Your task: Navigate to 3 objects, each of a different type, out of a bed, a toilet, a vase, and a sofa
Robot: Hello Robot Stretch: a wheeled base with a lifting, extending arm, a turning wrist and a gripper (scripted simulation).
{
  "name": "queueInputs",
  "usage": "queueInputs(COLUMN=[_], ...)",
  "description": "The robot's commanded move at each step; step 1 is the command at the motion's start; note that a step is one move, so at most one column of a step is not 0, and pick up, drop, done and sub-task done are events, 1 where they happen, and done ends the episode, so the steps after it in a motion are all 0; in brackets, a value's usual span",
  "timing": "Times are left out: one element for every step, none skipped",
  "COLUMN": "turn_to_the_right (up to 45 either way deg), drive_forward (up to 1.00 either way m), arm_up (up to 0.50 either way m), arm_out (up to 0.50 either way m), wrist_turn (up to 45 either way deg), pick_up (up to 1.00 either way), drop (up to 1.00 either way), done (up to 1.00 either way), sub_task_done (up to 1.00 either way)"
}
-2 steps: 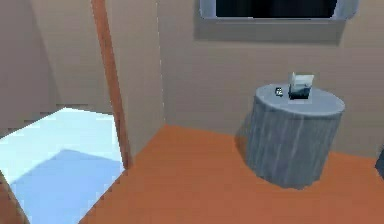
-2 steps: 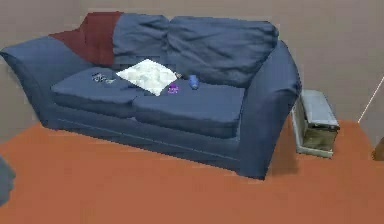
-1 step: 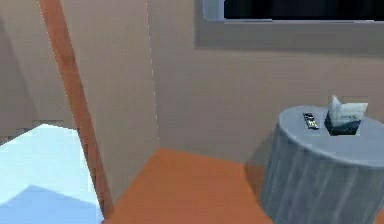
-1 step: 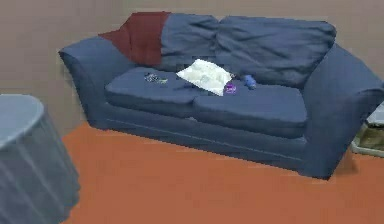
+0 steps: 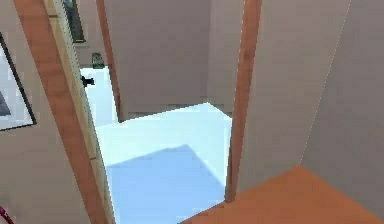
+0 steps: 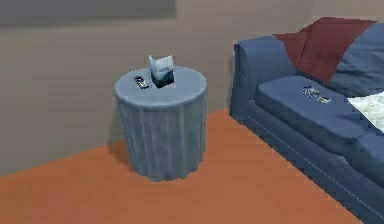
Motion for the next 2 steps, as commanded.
queueInputs(turn_to_the_right=[-3.0, 0.0], drive_forward=[0.00, 0.80], arm_up=[0.00, 0.00], arm_out=[0.00, 0.00], wrist_turn=[0.0, 0.0], pick_up=[0.00, 0.00], drop=[0.00, 0.00], done=[0.00, 0.00], sub_task_done=[0.00, 0.00])
